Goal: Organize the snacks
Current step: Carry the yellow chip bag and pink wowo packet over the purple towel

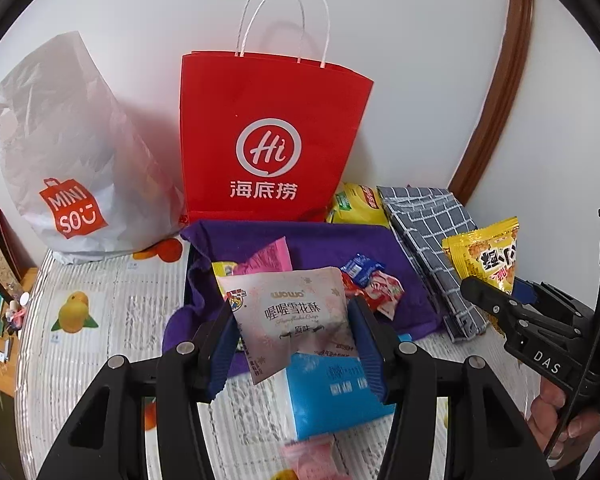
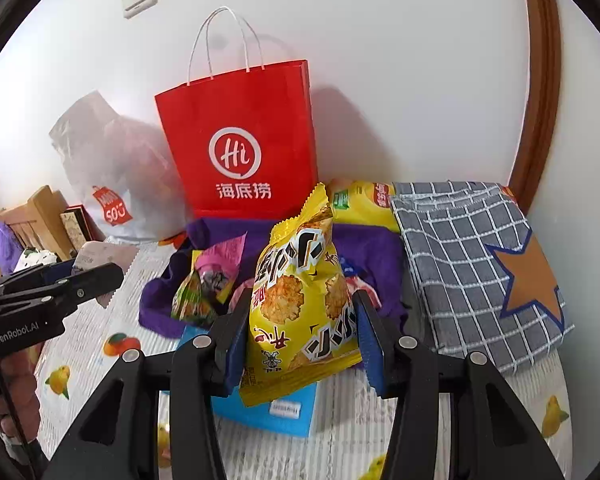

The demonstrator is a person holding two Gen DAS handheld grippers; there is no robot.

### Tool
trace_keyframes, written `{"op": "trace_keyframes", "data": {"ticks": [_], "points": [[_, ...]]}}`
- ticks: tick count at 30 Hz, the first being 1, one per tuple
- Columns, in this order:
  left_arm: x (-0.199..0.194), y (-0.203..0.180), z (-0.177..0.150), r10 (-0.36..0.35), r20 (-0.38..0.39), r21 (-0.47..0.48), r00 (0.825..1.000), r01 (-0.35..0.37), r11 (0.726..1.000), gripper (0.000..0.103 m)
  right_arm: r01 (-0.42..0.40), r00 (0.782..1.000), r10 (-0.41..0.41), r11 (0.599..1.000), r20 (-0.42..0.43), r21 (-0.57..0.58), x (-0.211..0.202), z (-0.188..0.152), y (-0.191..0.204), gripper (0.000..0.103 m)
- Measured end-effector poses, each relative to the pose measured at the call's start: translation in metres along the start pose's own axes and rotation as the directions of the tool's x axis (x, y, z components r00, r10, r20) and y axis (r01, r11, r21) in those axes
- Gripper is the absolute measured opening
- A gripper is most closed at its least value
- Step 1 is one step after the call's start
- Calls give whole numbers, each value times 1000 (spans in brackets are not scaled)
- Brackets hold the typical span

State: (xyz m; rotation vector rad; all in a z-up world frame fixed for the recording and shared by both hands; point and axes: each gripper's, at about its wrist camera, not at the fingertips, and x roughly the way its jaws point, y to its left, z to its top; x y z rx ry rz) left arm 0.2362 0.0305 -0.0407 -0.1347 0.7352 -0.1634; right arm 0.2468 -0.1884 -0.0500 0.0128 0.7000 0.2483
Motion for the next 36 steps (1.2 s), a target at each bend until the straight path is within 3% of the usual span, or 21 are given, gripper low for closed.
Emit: {"op": "trace_keyframes", "data": {"ticks": [16, 25, 36], "points": [[45, 41, 32, 50, -13, -73, 999, -51, 996, 51, 10, 1000, -10, 1000, -3, 19, 58, 42, -23, 48], [68, 34, 58, 40, 2, -61, 999, -40, 997, 51, -7, 1000, 6, 999, 27, 46, 82, 72, -33, 48], [112, 52, 60, 33, -45, -78, 998, -37, 996, 52, -12, 995, 16, 999, -98, 44, 147, 56, -45, 48]]}}
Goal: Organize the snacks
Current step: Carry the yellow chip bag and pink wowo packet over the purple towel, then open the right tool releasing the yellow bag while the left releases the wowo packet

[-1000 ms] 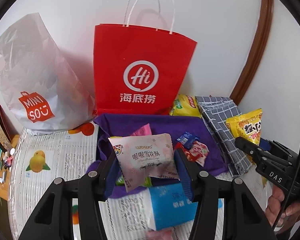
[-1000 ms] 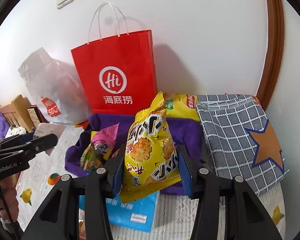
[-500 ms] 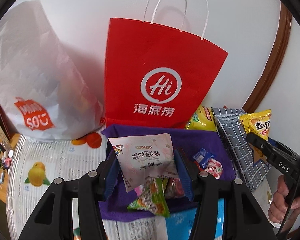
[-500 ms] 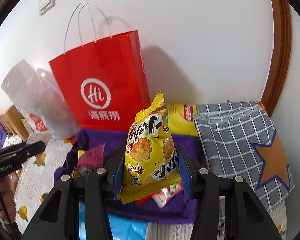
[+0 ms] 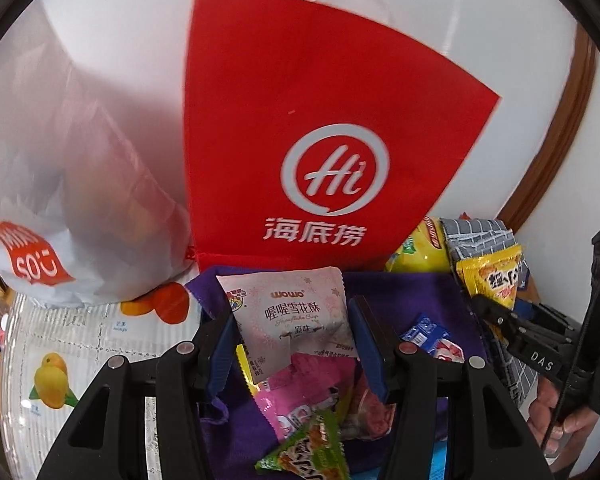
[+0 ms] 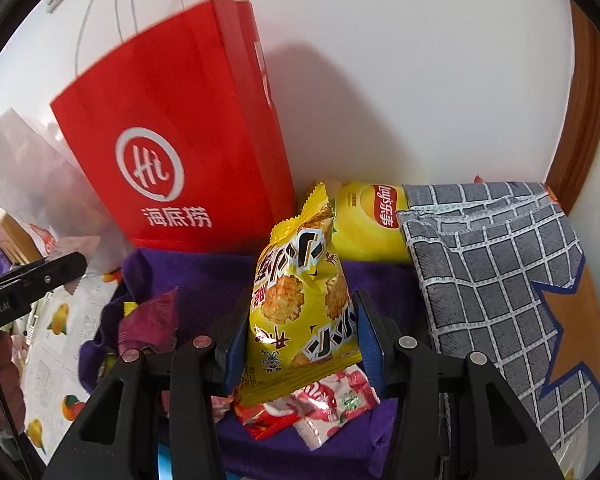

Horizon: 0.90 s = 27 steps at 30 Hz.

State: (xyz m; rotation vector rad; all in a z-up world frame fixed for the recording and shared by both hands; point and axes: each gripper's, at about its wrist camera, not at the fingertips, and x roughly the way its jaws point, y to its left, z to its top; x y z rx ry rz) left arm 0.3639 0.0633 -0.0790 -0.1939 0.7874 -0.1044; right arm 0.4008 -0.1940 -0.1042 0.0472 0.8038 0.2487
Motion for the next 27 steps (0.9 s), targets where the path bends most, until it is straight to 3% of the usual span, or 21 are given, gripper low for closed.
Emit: {"op": "trace_keyframes", "data": {"ticks": [8, 16, 20, 24, 27], "points": [[15, 20, 0, -24, -33, -60, 999, 22, 998, 52, -13, 994, 11, 1000, -106, -13, 36, -12, -3, 48], [29, 6, -4, -91, -66, -54, 994, 88, 995, 52, -27, 984, 18, 998, -176, -51, 59, -21, 8, 48], [39, -7, -10, -104, -98, -29, 990, 102, 994, 52, -21, 982, 8, 997, -190, -69, 61, -23, 11, 50], [47, -13, -12, -112, -120, -21, 986, 110, 994, 52, -24, 985, 11, 997, -173, -75, 57, -21, 11, 61], [52, -17, -13, -118, -131, -16, 984, 117, 993, 53, -28, 988, 15, 996, -154, -81, 49, -18, 13, 63]]}}
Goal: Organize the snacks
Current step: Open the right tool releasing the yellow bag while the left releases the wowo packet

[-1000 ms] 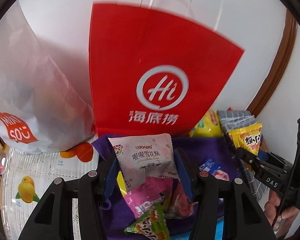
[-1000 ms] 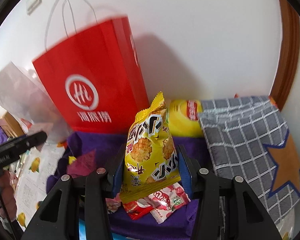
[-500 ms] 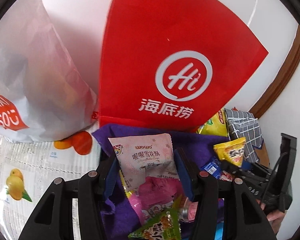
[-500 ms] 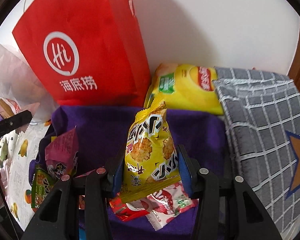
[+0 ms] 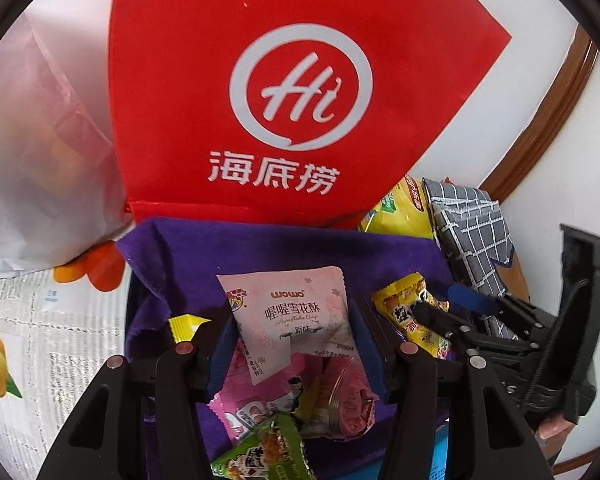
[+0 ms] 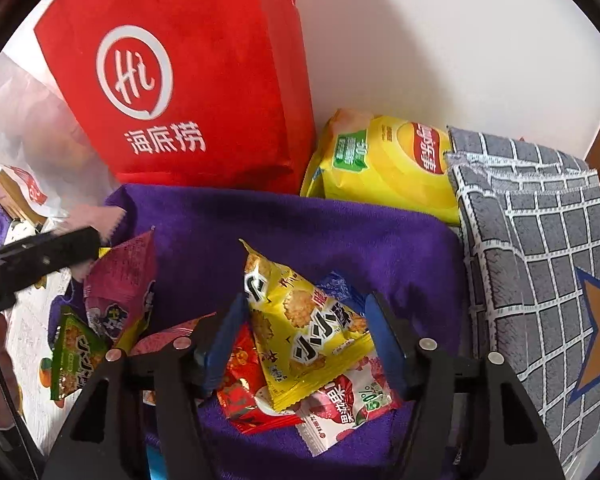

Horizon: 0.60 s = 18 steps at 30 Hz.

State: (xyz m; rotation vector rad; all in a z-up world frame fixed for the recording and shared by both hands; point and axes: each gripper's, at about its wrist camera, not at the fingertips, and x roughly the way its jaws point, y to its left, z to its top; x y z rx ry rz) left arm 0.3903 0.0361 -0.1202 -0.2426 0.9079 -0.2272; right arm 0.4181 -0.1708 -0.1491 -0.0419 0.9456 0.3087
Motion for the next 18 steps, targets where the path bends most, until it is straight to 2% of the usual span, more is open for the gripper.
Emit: {"op": "trace_keyframes", "data": {"ticks": [7, 12, 18], "points": [[7, -6, -2, 13, -15, 17, 1000, -12, 1000, 55, -5, 998, 5, 1000, 66, -3, -26, 5, -2, 63], [11, -14, -1, 60, -24, 37, 998, -59, 998, 69, -6, 996, 6, 1000, 89, -1, -35, 7, -1, 63], [-10, -20, 2, 64, 12, 45, 998, -64, 997, 70, 10, 994, -9, 1000, 113, -8, -49, 9, 6, 63]]}}
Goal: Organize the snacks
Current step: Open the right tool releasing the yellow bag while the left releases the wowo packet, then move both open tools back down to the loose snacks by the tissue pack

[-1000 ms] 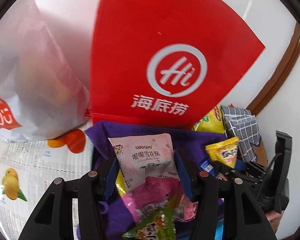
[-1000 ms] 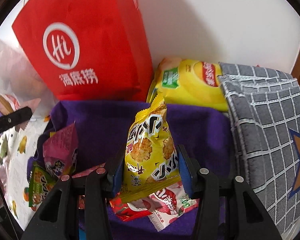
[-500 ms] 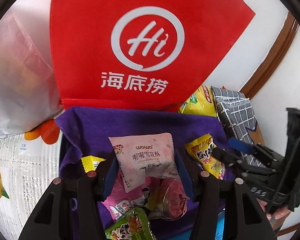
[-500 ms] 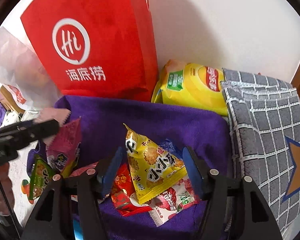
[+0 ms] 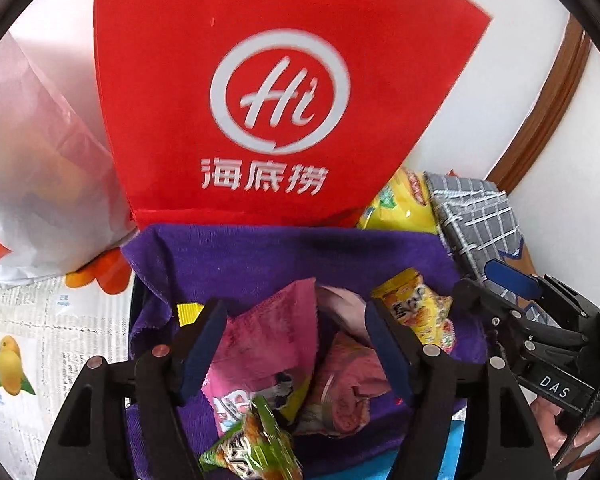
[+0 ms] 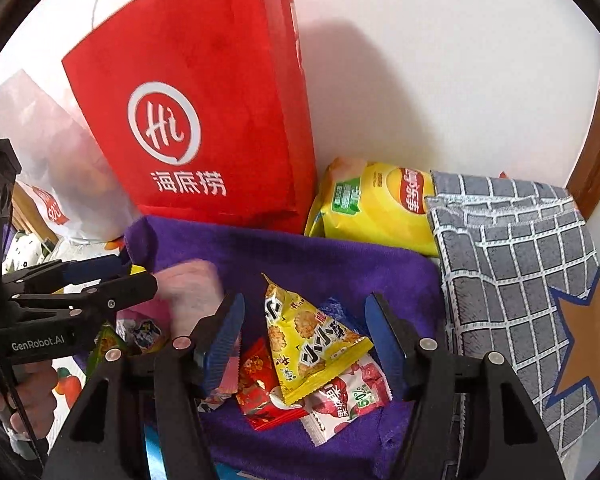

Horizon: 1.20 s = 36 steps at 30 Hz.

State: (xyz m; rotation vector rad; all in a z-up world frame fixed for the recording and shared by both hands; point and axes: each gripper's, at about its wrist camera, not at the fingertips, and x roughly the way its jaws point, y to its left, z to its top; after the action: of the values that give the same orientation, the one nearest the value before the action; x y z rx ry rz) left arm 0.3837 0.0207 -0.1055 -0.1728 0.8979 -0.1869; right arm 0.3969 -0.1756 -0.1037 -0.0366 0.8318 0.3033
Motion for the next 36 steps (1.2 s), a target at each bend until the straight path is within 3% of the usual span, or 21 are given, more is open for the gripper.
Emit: {"op": "trace_keyframes", "data": {"ticks": [8, 12, 18, 27, 36], "points": [[-49, -19, 3, 55, 64, 33, 996, -57, 998, 70, 21, 996, -21, 1000, 89, 9, -55, 2, 13, 63], [-81, -24, -3, 83, 109, 45, 991, -88, 995, 70, 32, 993, -39, 998, 115, 61, -88, -23, 14, 63], [-112, -10, -43, 75, 85, 25, 994, -77, 997, 70, 79, 994, -83, 996, 74, 48, -116, -73, 22, 63], [-146, 35, -124, 169, 53, -26, 984, -168, 985, 70, -35, 999, 36, 999, -10, 34, -126, -152, 71, 58], [-155, 81, -184, 169, 6, -103, 986, -168, 980, 70, -103, 988, 99, 994, -117, -24, -96, -195, 133, 58]]}}
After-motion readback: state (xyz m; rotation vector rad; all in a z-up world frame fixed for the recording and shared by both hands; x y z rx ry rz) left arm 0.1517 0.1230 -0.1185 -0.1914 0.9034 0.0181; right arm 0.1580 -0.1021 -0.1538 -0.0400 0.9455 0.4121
